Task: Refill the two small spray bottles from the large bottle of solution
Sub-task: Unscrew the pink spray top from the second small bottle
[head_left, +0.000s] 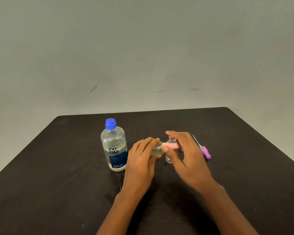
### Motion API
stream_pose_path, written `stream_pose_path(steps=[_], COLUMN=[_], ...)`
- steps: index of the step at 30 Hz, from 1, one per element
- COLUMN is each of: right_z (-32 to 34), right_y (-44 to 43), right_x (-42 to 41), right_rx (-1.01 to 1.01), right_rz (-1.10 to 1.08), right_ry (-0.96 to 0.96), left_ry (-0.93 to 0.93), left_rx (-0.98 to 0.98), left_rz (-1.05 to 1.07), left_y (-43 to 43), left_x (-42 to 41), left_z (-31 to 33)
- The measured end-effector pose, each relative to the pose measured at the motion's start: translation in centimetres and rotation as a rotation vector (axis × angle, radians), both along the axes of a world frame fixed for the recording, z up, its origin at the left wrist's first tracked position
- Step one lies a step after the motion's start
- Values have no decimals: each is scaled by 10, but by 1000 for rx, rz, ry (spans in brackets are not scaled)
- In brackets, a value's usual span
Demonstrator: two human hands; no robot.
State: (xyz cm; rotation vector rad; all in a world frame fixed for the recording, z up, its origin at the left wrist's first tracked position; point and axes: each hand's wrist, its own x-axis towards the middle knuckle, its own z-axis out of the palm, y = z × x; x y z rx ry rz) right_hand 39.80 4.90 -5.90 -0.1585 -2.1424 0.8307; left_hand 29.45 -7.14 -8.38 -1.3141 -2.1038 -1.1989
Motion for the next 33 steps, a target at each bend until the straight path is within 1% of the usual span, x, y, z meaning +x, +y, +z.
stream_pose_path(steps=[3,7,10,15,19,23,25,29,33], right_z=[0,1,2,3,2,4,2,-1,-2], right_y=[1,3,1,0,2,3,1,-1,-1], right_x=[0,1,2,2,2,3,3,1,0], right_rx=[16,54,39,-37,-113,-38,-53,-83,-78], right_rz=[-35,54,98,-58,23,80,101,28,11], right_ry=[-44,-86,-97,-90,-90,-102,-110,-163,-132], left_ry=[25,32,43,54,51,40,51,60,76], left_rx=[-16,-19,-8,-34,-42,-19,-21,-21,-41], left_rz=[2,0,2,1,3,7,2,-16,-10], left_y=[0,1,0,0,1,0,1,1,0], left_x=[0,-2,-1,0,-1,-2,0,1,0], left_z=[-2,-5,-4,-3,-7,-6,-6,-5,-6])
